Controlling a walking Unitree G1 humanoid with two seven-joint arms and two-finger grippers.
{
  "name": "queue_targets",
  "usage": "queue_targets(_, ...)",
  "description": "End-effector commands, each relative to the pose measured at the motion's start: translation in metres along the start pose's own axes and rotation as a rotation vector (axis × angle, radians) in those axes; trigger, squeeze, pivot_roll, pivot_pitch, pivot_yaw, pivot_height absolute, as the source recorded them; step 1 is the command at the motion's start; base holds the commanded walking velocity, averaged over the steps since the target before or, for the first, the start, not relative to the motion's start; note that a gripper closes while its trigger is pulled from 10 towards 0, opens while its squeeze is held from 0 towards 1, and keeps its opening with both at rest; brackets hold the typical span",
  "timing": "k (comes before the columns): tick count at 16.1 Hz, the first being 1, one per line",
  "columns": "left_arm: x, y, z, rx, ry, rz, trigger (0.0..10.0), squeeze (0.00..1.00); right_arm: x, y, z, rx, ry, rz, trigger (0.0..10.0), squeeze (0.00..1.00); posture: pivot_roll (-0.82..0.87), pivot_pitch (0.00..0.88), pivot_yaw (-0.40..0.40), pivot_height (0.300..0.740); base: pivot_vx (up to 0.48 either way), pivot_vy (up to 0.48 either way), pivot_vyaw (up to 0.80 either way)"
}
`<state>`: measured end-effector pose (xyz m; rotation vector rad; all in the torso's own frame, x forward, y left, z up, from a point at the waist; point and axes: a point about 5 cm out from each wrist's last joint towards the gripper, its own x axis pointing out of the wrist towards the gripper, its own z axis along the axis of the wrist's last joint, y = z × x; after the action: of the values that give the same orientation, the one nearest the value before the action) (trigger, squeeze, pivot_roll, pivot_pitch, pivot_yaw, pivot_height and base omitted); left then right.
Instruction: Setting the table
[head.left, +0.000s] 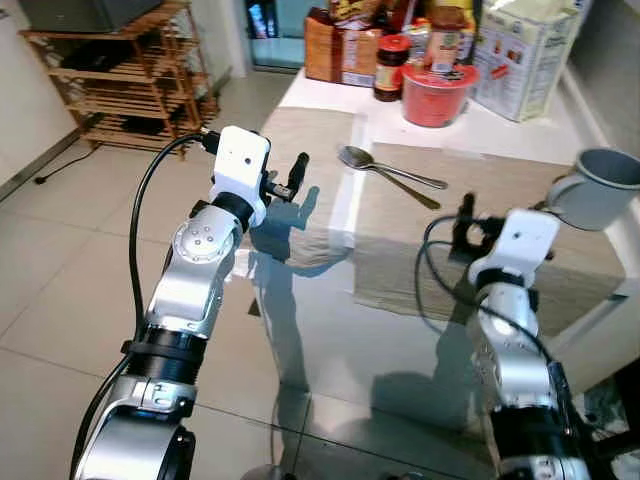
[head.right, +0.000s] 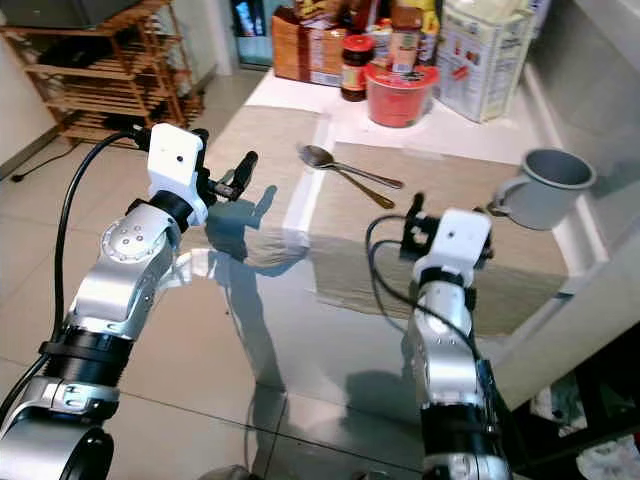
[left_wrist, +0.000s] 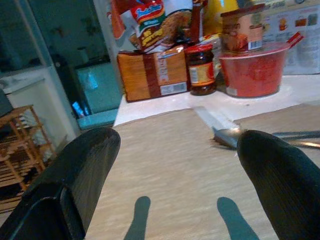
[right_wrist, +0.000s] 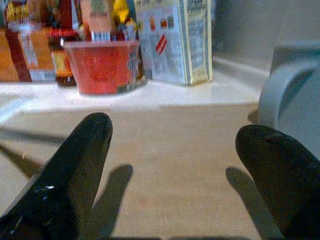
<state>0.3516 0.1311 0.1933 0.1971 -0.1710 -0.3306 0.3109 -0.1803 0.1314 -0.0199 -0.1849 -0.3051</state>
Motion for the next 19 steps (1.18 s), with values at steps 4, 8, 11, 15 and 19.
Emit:
queue_targets(4, -0.002, 0.004, 0.001, 0.023, 0.008, 0.008, 10.0, 0.00, 0.000, 0.002, 0.013, 0.010, -0.052, -0.045, 10.0, 0.00, 0.10, 0.000, 0.035, 0.740, 0.000, 0.000, 0.00)
queue_targets(8, 0.000, 0.003, 0.002, 0.022, 0.004, 0.007, 10.0, 0.00, -0.001, -0.003, 0.012, -0.034, -0.051, -0.111, 10.0, 0.00, 0.08, 0.000, 0.036, 0.740, 0.000, 0.000, 0.00)
queue_targets(11, 0.002, 0.003, 0.003, 0.023, 0.000, 0.006, 10.0, 0.00, 0.003, -0.016, 0.008, -0.072, -0.028, -0.191, 10.0, 0.00, 0.08, 0.000, 0.035, 0.740, 0.000, 0.000, 0.00)
queue_targets(15, 0.001, 0.005, 0.004, 0.029, -0.001, 0.009, 10.0, 0.00, 0.008, -0.023, 0.006, -0.084, -0.016, -0.236, 10.0, 0.00, 0.09, 0.000, 0.035, 0.740, 0.000, 0.000, 0.00)
queue_targets(19, 0.000, 0.007, 0.004, 0.034, 0.000, 0.015, 10.0, 0.00, 0.011, -0.024, 0.004, -0.091, -0.006, -0.250, 10.0, 0.00, 0.10, 0.000, 0.034, 0.740, 0.000, 0.000, 0.00)
